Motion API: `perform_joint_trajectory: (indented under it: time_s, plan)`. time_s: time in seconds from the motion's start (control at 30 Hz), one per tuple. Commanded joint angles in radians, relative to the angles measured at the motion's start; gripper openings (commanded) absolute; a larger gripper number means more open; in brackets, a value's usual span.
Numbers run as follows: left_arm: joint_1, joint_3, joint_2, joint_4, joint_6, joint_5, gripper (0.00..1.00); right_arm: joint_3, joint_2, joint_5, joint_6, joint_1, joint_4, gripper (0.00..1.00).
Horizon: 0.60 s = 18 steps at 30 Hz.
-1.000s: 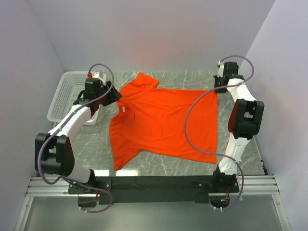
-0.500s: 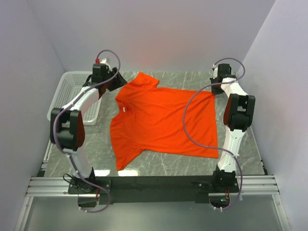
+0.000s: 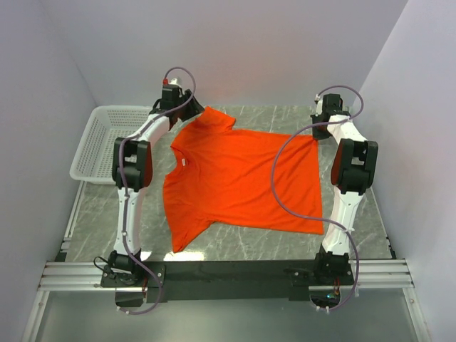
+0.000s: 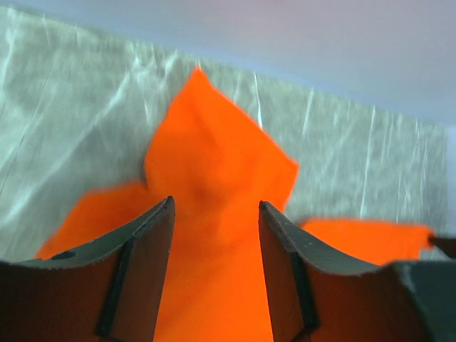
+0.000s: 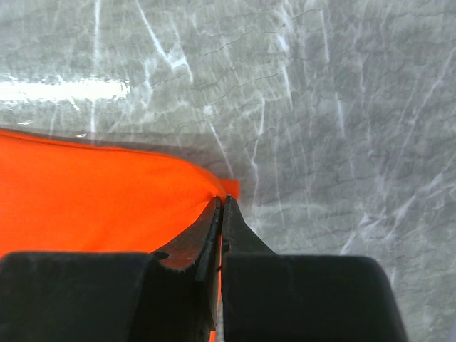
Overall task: Fold and stack the t-shirts
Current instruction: Flatten the tshirt out
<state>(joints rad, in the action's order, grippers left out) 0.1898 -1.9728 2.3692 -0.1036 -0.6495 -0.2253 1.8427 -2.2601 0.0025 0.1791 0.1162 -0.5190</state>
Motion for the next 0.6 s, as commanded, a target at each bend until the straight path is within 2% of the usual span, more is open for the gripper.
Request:
perform_joint_trajectory:
  time_s: [0.0,0.17,0.3,0.47,0.57]
  plan:
    - [0.000,-0.193,0.105,-0.047,-0.075,0.023,0.56,0.023,0.033,-0.032,-0.024,0.010,-0.001,0.00]
    - [0.000,-0.205,0.147,-0.093,-0.053,0.113,0.57,-0.005,0.048,-0.061,-0.035,0.016,-0.003,0.00]
    - [-0.003,-0.205,0.163,-0.108,-0.033,0.132,0.55,-0.020,0.048,-0.065,-0.038,0.016,-0.002,0.00]
    - [-0.001,-0.205,0.174,-0.149,-0.004,0.106,0.47,-0.005,0.039,-0.071,-0.043,0.019,-0.009,0.00]
    - [0.000,-0.181,0.170,-0.169,0.019,0.092,0.33,0.021,0.028,-0.075,-0.044,0.019,-0.022,0.00]
